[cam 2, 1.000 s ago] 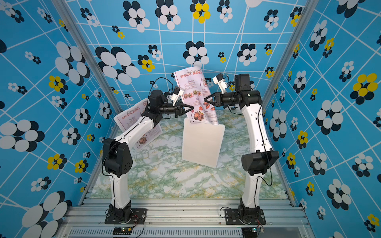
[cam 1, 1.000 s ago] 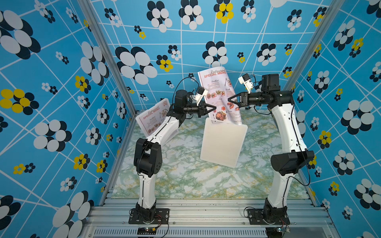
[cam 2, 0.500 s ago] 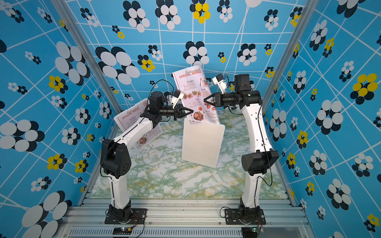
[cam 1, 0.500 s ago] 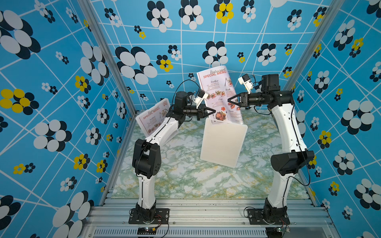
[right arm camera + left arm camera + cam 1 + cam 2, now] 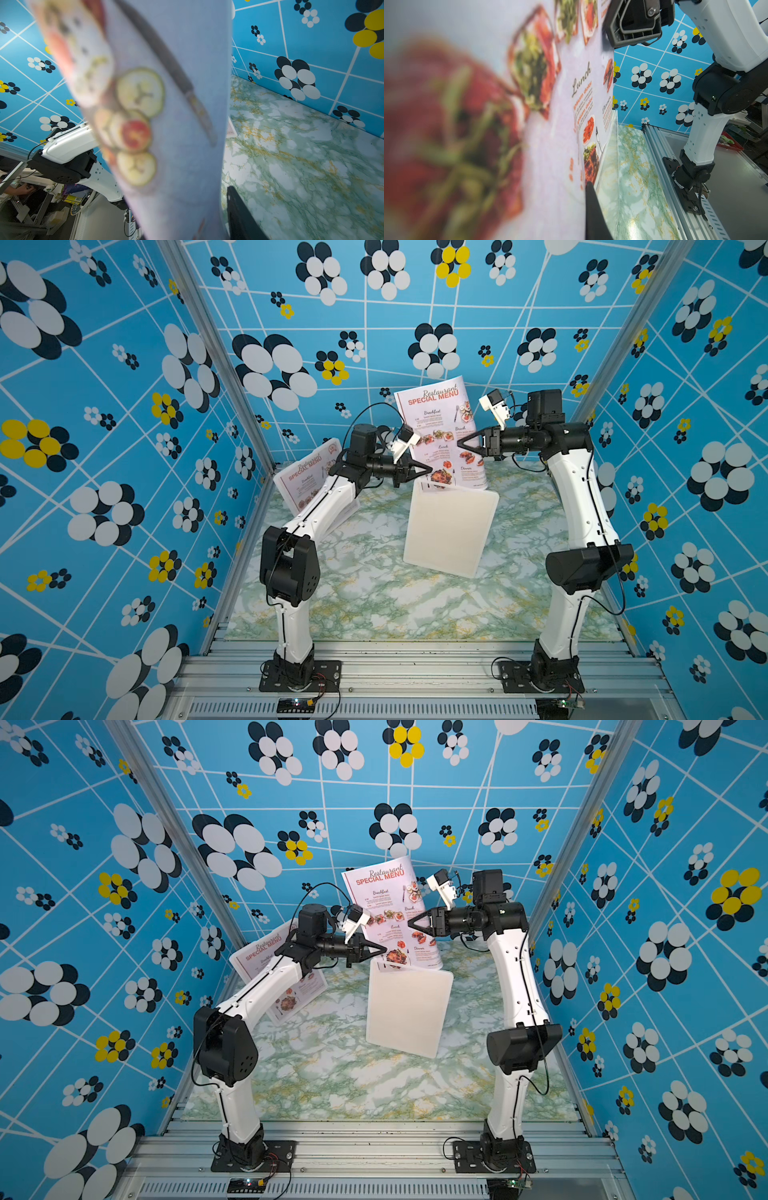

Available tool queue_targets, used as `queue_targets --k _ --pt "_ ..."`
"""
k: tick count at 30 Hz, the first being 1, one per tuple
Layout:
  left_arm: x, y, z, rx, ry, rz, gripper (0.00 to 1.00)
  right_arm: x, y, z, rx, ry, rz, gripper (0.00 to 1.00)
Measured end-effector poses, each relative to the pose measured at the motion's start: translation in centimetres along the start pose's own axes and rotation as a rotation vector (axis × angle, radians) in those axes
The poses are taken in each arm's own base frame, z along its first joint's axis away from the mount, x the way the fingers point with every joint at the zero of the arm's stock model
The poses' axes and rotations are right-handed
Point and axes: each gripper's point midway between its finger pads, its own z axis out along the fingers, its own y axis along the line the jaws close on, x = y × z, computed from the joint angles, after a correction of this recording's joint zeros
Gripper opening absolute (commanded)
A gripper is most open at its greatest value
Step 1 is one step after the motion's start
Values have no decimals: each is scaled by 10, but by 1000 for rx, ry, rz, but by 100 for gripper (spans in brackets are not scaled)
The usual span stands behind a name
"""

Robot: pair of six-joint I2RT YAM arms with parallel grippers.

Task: Insert the menus into the narrow rack
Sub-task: Insert the menu into the narrow rack.

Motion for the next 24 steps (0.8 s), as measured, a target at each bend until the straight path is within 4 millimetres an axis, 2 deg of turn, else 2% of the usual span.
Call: queue_targets --k 6,10,17,24 --pt "6 -1 -3 -24 32 27 7 0 0 0 -2 1 -14 37" --pt "8 -2 -5 -37 48 41 8 2 -3 2 -2 6 -17 40" --pt "12 -2 -8 -61 77 62 9 8 -13 1 39 25 -27 52" --pt "15 -3 -12 -98 110 106 9 8 -42 -21 113 6 -17 72"
